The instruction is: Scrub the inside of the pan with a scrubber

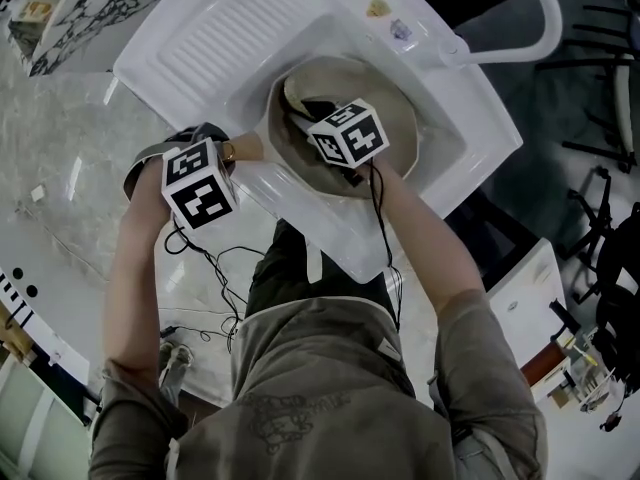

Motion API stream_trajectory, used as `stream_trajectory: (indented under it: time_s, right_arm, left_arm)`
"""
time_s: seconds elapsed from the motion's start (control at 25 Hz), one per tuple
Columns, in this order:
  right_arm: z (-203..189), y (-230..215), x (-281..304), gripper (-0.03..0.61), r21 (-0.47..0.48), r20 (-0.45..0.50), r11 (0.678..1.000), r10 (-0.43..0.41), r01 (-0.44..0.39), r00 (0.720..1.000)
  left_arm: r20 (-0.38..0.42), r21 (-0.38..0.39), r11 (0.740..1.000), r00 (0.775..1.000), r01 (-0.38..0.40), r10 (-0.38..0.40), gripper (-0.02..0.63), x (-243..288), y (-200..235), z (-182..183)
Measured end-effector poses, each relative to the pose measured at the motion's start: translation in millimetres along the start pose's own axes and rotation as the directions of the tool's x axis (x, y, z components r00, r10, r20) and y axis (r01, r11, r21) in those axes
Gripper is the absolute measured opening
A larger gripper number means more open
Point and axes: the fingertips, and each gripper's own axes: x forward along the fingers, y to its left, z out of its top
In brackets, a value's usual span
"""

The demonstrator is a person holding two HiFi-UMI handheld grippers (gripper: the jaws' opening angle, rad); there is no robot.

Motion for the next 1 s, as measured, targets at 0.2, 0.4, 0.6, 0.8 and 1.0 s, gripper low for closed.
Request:
stream_trajectory:
  time_s: [0.2, 0.4, 0.6, 0.8, 1.0]
  right_arm:
    - [-0.4, 42.2, -10.6, 0.083, -0.061, -0.036, 0.985, 0.157, -0.159, 0.987]
    - [-6.1, 69.0, -28.6, 0.083, -0.087, -0.098, 0.952, 0.285, -0.294, 0.953]
    - [-29.3, 89.7, -58.0, 0.083, -0.153, -0.221, 0.889, 0.394, -0.431, 0.892]
    - [-40.6, 90.5, -91.5, 0.078, -0.19, -0.286, 0.858, 0.418, -0.478, 0.862]
    - [0.3, 25.8, -106.3, 0.078, -0.252, -0.071, 0.96, 0.106, -0.121, 0.992]
  left_arm:
    - [-0.004, -0.004, 1.0, 1.0, -0.001, 0.001, 0.13, 0.4, 0.4, -0.3]
    - [-0.004, -0.011, 1.0, 1.0, 0.002, -0.002, 0.13, 0.3, -0.4, -0.6]
    - [-0.003, -0.015, 1.0, 1.0, 0.003, -0.003, 0.13, 0.1, 0.2, -0.1]
    - [-0.007, -0.021, 1.0, 1.0, 0.0, 0.0, 0.13, 0.6, -0.2, -0.5]
    - [-0.006, -0.019, 1.0, 1.0, 0.001, -0.001, 0.13, 0.0, -0.7, 0.2]
